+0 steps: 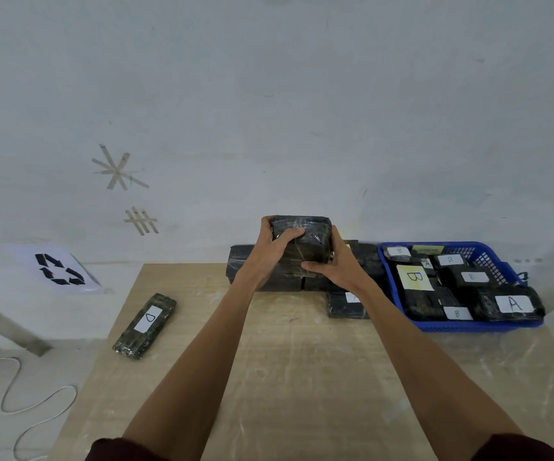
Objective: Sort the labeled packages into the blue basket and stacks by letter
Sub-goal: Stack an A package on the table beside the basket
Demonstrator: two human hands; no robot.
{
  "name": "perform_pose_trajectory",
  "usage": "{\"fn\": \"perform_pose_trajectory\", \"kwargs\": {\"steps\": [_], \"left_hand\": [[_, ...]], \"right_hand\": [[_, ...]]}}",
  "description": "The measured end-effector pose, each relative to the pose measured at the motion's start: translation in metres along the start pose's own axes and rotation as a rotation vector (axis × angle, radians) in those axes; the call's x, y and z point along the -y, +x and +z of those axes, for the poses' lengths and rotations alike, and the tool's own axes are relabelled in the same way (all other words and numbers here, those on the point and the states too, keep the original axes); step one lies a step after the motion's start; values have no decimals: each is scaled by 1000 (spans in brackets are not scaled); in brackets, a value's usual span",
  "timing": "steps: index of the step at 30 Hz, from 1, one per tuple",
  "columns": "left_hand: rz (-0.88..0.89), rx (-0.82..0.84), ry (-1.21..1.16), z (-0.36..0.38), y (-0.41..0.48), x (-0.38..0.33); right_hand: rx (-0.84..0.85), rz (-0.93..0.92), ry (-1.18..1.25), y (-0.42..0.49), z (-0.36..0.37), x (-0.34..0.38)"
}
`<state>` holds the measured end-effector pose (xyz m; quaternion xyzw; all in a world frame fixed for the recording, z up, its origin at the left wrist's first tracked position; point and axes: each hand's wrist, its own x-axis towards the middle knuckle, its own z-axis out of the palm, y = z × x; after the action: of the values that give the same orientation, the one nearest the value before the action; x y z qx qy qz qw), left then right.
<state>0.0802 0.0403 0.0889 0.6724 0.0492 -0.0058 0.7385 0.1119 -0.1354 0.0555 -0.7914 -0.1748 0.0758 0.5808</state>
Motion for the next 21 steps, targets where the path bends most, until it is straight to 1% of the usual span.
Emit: {"fn": "perform_pose_trajectory", "kwargs": {"steps": [5, 11, 15, 18, 21], "left_hand": [[5, 20, -23, 1, 1, 2], [-3, 6, -26, -2, 0, 4], [-10, 8, 8, -2, -1, -1], [12, -10, 68, -3, -3, -2], [11, -11, 136, -5, -2, -1]], "right_hand": [[11, -7, -10, 1, -4, 2], [21, -18, -37, 5, -3, -2], [35, 0, -46, 6, -3, -4], [51, 5, -130, 7, -2, -7], [-2, -5, -279, 9, 2, -11]]}}
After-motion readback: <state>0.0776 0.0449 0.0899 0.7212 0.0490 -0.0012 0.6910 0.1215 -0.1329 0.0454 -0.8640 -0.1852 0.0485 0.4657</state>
